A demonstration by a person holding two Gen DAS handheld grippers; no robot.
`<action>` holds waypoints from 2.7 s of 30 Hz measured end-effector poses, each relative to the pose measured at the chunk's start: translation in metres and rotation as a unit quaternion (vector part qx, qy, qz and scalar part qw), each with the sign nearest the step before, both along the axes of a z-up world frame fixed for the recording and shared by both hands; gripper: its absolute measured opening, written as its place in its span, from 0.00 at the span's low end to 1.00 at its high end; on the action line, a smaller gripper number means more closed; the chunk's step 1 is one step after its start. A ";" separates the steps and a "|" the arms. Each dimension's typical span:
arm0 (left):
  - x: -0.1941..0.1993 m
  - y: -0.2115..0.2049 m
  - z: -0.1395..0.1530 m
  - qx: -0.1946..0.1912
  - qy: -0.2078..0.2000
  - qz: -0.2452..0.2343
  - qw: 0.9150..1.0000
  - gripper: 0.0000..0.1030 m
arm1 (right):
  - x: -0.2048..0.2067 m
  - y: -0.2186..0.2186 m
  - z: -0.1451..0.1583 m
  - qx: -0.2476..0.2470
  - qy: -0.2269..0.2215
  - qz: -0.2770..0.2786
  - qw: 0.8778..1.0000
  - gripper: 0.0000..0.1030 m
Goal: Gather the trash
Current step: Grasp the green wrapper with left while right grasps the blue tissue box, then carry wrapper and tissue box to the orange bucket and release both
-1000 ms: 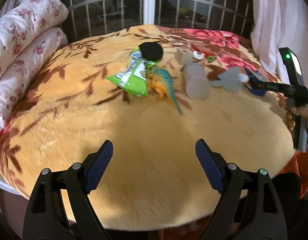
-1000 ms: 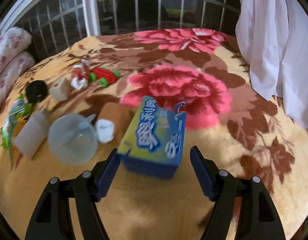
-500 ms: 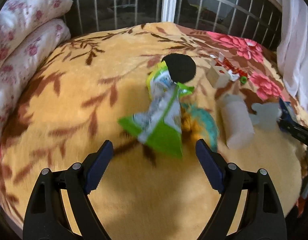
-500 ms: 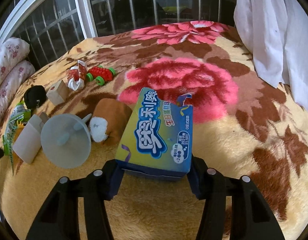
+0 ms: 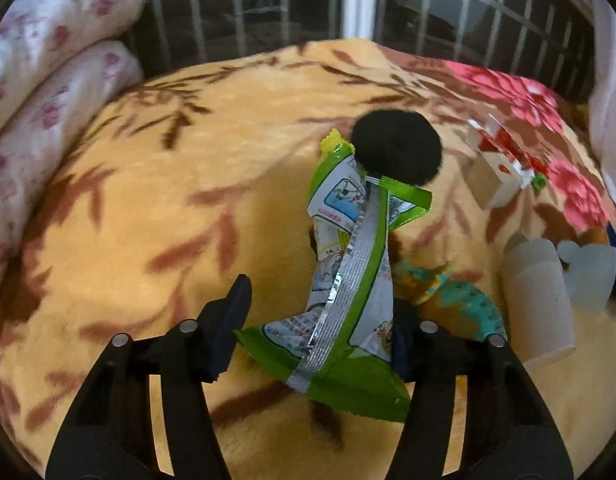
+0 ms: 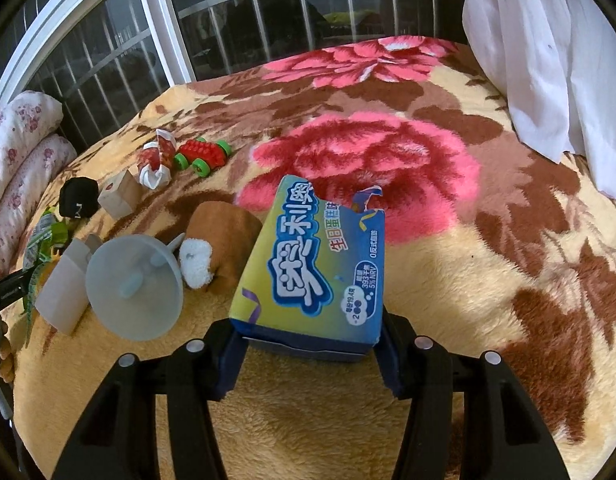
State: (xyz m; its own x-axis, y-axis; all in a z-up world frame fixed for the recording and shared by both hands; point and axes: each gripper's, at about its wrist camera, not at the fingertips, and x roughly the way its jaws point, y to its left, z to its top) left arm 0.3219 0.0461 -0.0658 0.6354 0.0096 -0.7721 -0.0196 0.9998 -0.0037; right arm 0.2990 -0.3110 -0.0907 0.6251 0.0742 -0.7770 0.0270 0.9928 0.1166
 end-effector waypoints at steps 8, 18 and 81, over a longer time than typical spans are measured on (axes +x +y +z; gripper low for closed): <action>-0.077 0.016 0.040 -0.006 -0.050 0.030 0.998 0.55 | -0.013 0.005 0.015 0.006 -0.032 0.017 0.999 0.52; -0.173 0.042 0.088 -0.023 -0.112 0.073 0.991 0.55 | -0.073 0.062 0.085 -0.002 -0.139 0.094 0.986 0.52; -0.306 -0.067 -0.121 -0.017 0.172 -0.168 0.970 0.75 | -0.312 0.108 -0.077 0.004 0.114 0.220 0.969 0.73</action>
